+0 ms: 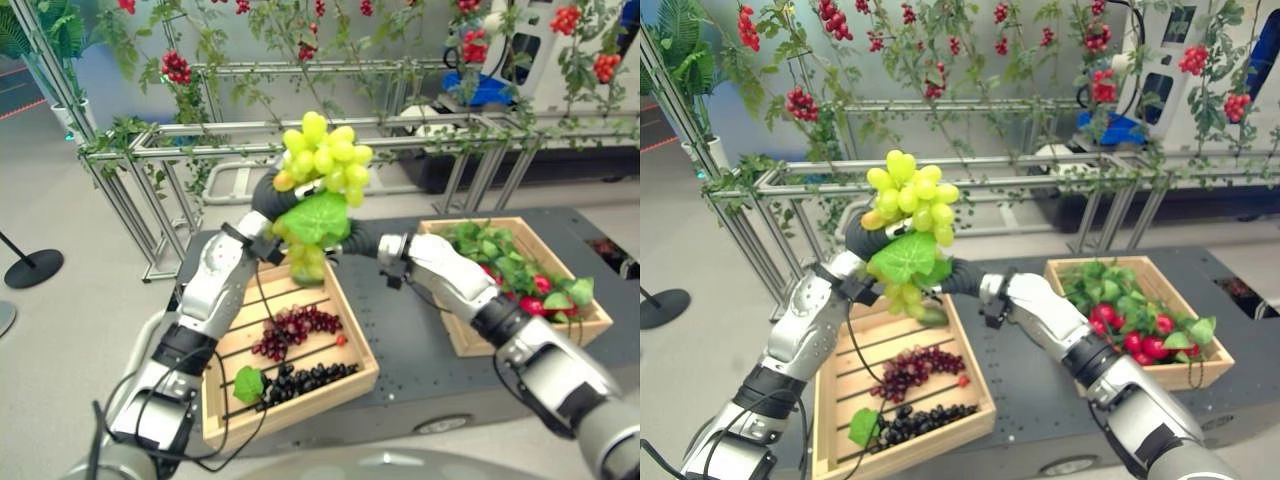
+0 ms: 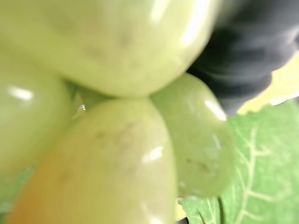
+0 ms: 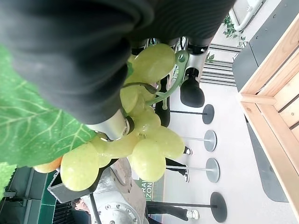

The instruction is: Pick up the fruits from the basket on one side to the basket on the other side

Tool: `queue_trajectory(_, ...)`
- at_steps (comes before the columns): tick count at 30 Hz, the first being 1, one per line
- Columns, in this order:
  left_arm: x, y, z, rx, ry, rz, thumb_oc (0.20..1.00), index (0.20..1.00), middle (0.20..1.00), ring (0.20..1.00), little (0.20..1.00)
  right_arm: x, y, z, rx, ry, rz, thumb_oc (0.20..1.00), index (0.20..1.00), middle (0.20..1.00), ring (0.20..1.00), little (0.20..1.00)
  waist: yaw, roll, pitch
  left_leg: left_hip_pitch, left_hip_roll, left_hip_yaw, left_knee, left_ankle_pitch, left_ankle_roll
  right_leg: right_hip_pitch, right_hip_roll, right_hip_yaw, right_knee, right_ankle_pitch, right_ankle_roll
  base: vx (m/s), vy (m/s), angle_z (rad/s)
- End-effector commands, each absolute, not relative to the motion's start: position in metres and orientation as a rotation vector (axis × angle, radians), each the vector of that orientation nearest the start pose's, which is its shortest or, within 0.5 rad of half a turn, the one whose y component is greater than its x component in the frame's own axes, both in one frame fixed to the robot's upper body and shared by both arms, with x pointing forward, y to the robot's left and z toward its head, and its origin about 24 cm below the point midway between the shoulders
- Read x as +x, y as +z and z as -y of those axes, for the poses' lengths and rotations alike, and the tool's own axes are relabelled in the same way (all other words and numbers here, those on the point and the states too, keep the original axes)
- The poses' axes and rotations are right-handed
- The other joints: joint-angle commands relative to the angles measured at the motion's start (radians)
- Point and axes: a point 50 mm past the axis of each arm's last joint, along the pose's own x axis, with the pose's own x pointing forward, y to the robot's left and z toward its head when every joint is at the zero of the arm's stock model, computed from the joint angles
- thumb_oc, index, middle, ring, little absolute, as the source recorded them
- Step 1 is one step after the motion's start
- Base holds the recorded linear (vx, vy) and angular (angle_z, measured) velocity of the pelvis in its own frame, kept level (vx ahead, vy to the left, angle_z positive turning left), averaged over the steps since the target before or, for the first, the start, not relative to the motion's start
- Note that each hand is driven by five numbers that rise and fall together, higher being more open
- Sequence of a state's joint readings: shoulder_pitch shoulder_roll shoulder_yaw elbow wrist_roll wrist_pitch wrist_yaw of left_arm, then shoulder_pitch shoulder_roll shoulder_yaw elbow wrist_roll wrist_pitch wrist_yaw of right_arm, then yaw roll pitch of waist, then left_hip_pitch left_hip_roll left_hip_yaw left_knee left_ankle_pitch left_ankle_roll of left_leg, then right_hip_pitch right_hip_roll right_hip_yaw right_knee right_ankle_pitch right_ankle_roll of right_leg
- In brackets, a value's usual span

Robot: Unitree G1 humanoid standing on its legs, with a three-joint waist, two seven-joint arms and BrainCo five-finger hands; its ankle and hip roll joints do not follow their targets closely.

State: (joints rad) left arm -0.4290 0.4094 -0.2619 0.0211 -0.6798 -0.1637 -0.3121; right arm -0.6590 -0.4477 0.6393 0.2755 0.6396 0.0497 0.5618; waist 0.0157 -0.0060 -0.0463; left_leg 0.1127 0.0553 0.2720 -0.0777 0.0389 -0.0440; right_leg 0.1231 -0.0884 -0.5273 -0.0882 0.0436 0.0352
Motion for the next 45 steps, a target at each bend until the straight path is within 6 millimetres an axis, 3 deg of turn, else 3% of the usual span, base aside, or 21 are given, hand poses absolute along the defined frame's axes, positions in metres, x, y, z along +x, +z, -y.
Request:
queue_trajectory(1, 0.31, 0.159, -0.128, -0.141, -0.634, 0.441, 0.536, 0.536, 0.536, 0.536, 0.536, 0.302, 0.129, 0.042, -0.034, 1.245, 0.13, 0.2, 0.2, 0.2, 0.2, 0.2, 0.017, -0.062, -0.063, -0.055, 0.0, 0.017, 0.052, -0.021, -0.012, -0.03, -0.075, 0.007, 0.02, 0.011, 0.078, 0.0, 0.0, 0.0)
queue_trajectory(2, 0.31, 0.159, -0.129, -0.141, -0.633, 0.44, 0.849, 0.849, 0.849, 0.849, 0.849, 0.302, 0.128, 0.043, -0.036, 1.24, 0.129, 0.2, 0.2, 0.2, 0.2, 0.2, 0.018, -0.062, -0.064, -0.056, 0.0, 0.017, 0.051, -0.022, -0.012, -0.03, -0.074, 0.006, 0.02, 0.012, 0.078, 0.0, 0.0, 0.0)
queue_trajectory(3, 0.31, 0.158, -0.131, -0.139, -0.622, 0.44, 1.0, 1.0, 1.0, 1.0, 1.0, 0.303, 0.128, 0.046, -0.041, 1.231, 0.129, 0.2, 0.2, 0.2, 0.2, 0.2, 0.019, -0.062, -0.063, -0.055, 0.0, 0.016, 0.05, -0.021, -0.013, -0.03, -0.074, 0.005, 0.02, 0.012, 0.078, 0.0, 0.0, 0.0)
queue_trajectory(16, 0.31, 0.157, -0.137, -0.139, -0.591, 0.439, 1.0, 1.0, 1.0, 1.0, 1.0, 0.309, 0.125, 0.066, -0.038, 1.146, 0.121, 0.2, 0.2, 0.2, 0.2, 0.2, 0.017, -0.063, -0.063, -0.055, 0.0, 0.014, 0.051, -0.021, -0.013, -0.027, -0.075, 0.001, 0.023, 0.009, 0.079, 0.0, 0.0, 0.0)
queue_trajectory(45, 0.31, 0.153, -0.141, -0.134, -0.574, 0.426, 1.0, 1.0, 1.0, 1.0, 1.0, 0.31, 0.127, 0.071, -0.038, 1.12, 0.138, 0.2, 0.2, 0.2, 0.2, 0.2, 0.016, -0.063, -0.062, -0.054, -0.001, 0.016, 0.052, -0.025, -0.014, -0.029, -0.077, 0.003, 0.026, 0.008, 0.08, 0.0, 0.0, 0.0)
